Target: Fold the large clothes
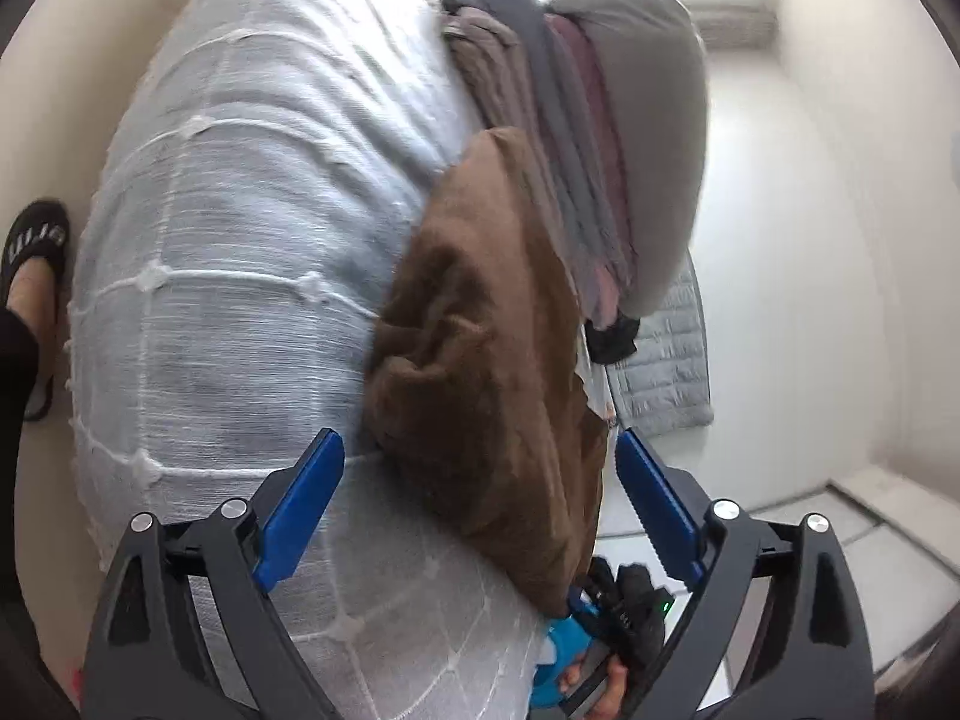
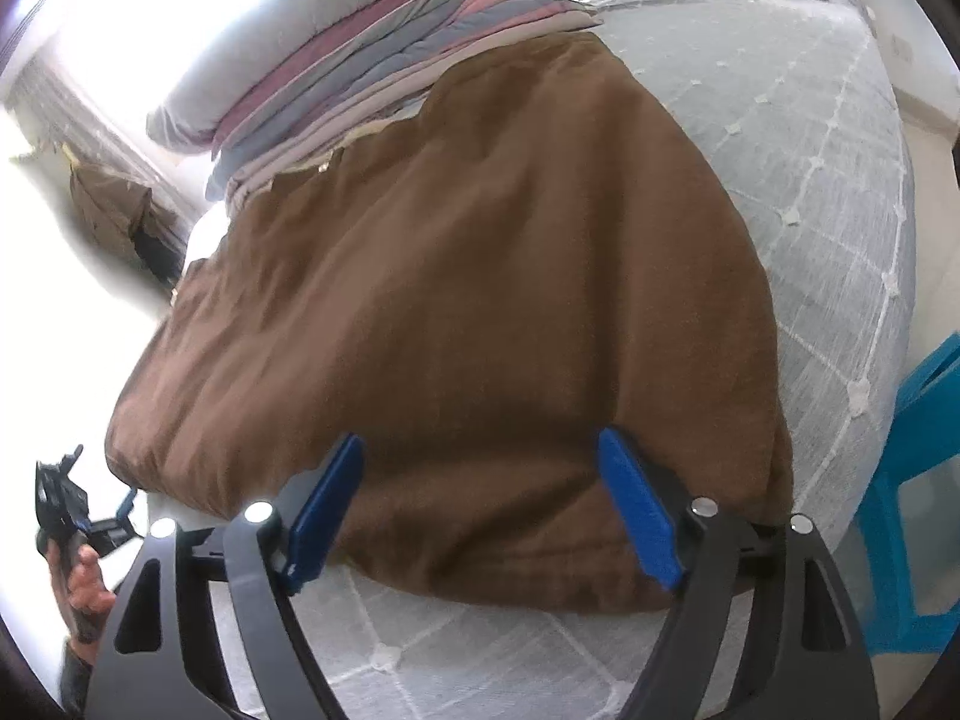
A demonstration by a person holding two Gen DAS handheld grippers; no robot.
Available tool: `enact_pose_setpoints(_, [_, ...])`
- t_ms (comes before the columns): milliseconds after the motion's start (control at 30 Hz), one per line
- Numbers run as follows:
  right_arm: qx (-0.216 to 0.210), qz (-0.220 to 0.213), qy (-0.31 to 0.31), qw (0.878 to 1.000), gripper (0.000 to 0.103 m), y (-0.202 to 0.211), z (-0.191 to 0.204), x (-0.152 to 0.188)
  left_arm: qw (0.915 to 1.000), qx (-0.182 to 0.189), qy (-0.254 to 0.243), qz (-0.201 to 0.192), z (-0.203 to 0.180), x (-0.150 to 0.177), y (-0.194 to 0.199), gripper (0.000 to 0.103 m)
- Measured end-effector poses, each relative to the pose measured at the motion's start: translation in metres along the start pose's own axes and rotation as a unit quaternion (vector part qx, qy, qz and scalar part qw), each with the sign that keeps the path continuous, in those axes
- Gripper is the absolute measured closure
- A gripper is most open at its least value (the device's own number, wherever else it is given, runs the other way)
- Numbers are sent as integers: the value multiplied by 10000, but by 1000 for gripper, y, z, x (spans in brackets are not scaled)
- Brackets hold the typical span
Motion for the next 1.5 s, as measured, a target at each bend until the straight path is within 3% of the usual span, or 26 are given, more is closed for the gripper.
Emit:
enact_pose_setpoints(233, [-173,-39,-96,9998,22,8,5,-4,9999,-118,101,-44,-11,-11,-31,11])
enact_pose_setpoints(300, [-324,-227,-83,9992,22,19,7,-8,9993,-323,151,-53,-9,-11,-38,9])
enact_pose_setpoints(367, [-191,-371,-23,9991,22,24,4,-11,9986,-410,335,-18,0,-10,-42,9])
enact_pose_setpoints(467, [144,-57,140,9998,22,2,-10,-3,9973,-473,566,-36,13,-13,-48,9])
enact_pose_setpoints(600, [626,-89,467,9969,22,4,6,-3,9983,-505,278,-49,7,-26,-61,11])
enact_pose_setpoints(633, [560,-233,485,9970,22,11,14,-4,9983,-485,302,-65,9,-28,-63,30])
enact_pose_setpoints(667, [438,-453,601,9962,22,20,27,-3,9981,-513,326,-51,11,-31,-65,37])
enact_pose_setpoints(733, [365,-901,1014,9901,22,31,58,-1,9986,-386,365,-69,17,-29,-63,64])
enact_pose_setpoints(833, [191,-1108,1406,9837,20,24,100,2,9986,-261,423,-155,26,-25,-60,73])
enact_pose_setpoints(933, [228,-777,1631,9833,20,-13,127,1,9986,-151,459,-210,23,-25,-56,79])
enact_pose_setpoints(1033, [617,262,1387,9881,18,-74,107,12,9986,-38,451,-257,17,-28,-48,81])
enact_pose_setpoints(1067, [637,259,1433,9873,18,-79,104,17,9987,8,446,-265,15,-29,-45,81])
enact_pose_setpoints(1233, [893,782,1421,9827,18,-70,103,26,9988,112,389,-258,3,-30,-33,83])
enact_pose_setpoints(1367, [999,1105,1453,9781,18,-58,105,36,9989,259,83,-380,-32,-31,-9,83])
enact_pose_setpoints(1500, [887,985,1597,9782,18,-46,110,37,9970,146,-268,-718,-47,-44,27,87])
Point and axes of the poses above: each gripper's, at about its wrist camera, not at the fingertips, and y roughly against the way its jaws point, z to its left, x to its underside, the point moved 6 cm from there along -y, roughly the way its jaws point, and after that the axes turned 11 degrees about -y, right-handed, at the moved point
